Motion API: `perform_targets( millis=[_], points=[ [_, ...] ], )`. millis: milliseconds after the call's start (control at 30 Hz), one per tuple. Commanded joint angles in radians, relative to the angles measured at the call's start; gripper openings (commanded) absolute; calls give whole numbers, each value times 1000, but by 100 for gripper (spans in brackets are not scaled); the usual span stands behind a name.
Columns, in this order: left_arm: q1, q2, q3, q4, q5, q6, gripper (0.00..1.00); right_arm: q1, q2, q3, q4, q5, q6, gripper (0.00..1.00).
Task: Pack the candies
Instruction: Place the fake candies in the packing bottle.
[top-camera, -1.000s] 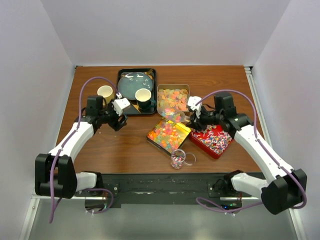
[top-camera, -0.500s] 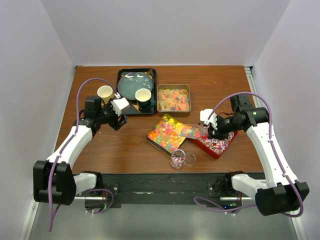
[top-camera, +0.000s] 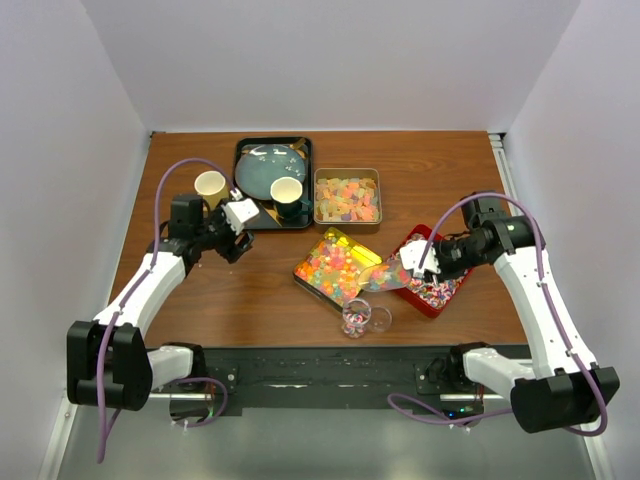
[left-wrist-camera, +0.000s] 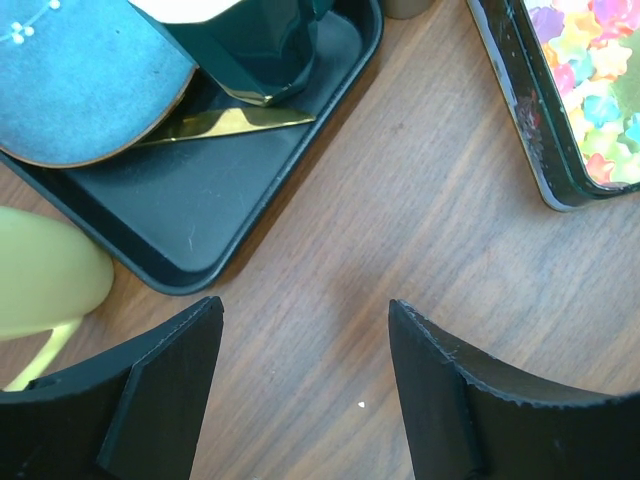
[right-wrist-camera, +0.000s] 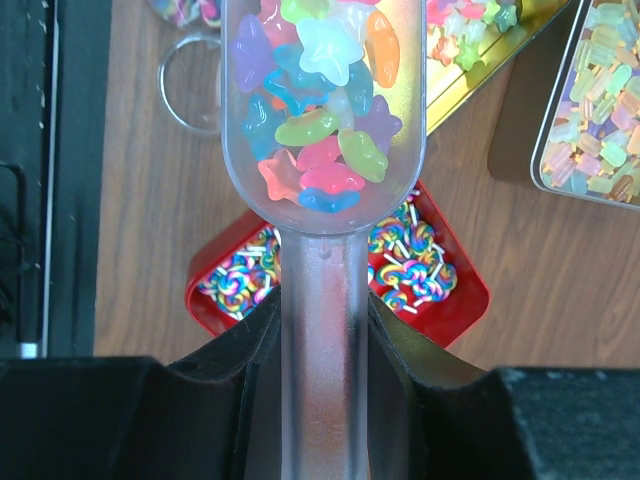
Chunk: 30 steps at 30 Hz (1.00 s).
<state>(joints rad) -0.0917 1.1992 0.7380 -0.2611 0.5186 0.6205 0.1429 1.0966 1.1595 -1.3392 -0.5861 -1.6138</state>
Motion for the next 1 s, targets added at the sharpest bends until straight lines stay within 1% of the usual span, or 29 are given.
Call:
perform_targets(
  millis=[0,200,433,700,967],
  points=[
    [9,-23,-5,54,4,-13,72,12,-20,40,-241,51,-81,0],
    [9,-27,-28,66,-3,-2,72,66,-26,40,-241,107,-93,0],
    [10,-33,-55,100,-5,1,72,181,-30,16,-236,184,-87,0],
    [15,-39,-69,120,-8,-2,72,231,-7,20,-215,276,-75,0],
    [18,-41,-78,137,-2,-10,72,299,14,40,-199,324,-47,0]
  ],
)
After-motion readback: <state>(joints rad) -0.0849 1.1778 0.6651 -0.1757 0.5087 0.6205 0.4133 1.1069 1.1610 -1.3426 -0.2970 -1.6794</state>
